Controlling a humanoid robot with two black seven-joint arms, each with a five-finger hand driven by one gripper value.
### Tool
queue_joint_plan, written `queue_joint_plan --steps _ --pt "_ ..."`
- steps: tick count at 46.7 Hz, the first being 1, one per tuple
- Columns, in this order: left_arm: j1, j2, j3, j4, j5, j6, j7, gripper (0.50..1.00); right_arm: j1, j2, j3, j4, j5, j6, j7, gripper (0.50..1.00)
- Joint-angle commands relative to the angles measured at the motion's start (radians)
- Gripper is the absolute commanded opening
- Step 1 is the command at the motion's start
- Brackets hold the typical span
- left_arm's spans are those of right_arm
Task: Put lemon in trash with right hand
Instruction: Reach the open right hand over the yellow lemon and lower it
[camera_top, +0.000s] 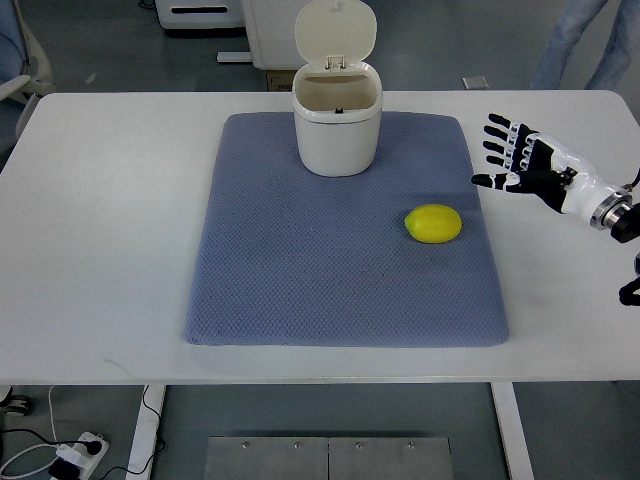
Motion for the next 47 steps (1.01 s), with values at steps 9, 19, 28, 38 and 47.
queue_joint_plan --steps 9,19,28,38,47 --pt "0.0 0.0 0.0 0.0 0.0 0.0 0.0 1.0 0.123 -0.045 -0.193 0.0 0.0 -0.022 0.0 0.989" --pt "0.0 0.0 0.0 0.0 0.0 0.0 0.0 1.0 0.215 -0.047 -0.336 0.0 -0.003 -0.022 -0.001 0.989" --pt "0.0 0.0 0.0 0.0 0.0 0.0 0.0 1.0 0.309 -0.047 -0.485 0.001 -0.003 -0.022 -0.001 0.989" --pt "0.0 0.0 0.0 0.0 0.0 0.0 0.0 1.0 0.402 -0.045 -0.663 0.024 -0.002 -0.054 0.008 0.989" --pt "0.0 0.0 0.0 0.0 0.0 0.0 0.0 1.0 0.439 -0.035 -0.73 0.035 -0.003 -0.059 0.014 0.989"
